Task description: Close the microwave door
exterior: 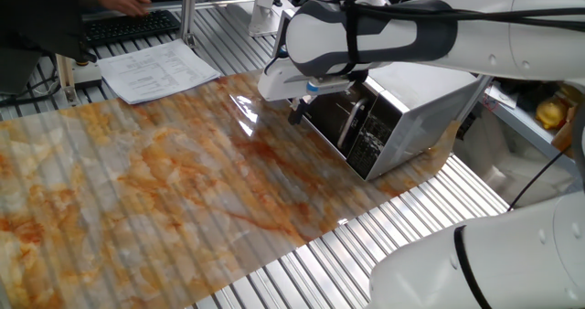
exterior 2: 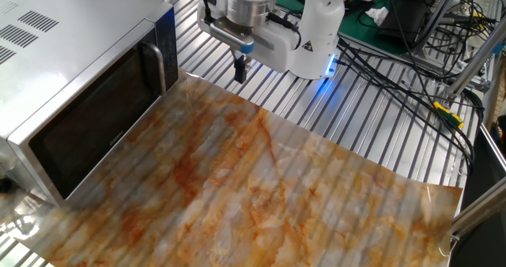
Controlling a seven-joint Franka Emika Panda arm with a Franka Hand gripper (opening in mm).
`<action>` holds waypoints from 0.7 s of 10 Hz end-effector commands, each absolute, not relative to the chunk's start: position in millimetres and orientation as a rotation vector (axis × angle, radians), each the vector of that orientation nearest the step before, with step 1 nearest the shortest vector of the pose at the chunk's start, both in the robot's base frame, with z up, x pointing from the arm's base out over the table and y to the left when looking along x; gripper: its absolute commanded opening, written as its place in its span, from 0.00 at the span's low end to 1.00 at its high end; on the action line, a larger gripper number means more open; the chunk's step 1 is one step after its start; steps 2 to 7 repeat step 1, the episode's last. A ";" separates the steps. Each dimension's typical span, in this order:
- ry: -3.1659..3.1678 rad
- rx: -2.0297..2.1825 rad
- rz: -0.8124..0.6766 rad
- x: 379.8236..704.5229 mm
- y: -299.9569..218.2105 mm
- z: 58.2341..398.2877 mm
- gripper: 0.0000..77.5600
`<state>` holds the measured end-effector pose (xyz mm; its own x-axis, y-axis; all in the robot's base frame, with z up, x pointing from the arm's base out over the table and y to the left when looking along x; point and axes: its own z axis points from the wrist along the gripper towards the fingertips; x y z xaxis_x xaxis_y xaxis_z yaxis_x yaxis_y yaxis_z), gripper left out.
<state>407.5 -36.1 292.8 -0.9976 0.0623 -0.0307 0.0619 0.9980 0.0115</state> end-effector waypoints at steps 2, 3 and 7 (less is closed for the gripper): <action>3.106 0.082 0.014 411.7 -33.6 294.0 0.00; 3.106 0.082 0.014 411.7 -33.6 294.0 0.00; 3.106 0.082 0.014 411.7 -33.6 294.0 0.00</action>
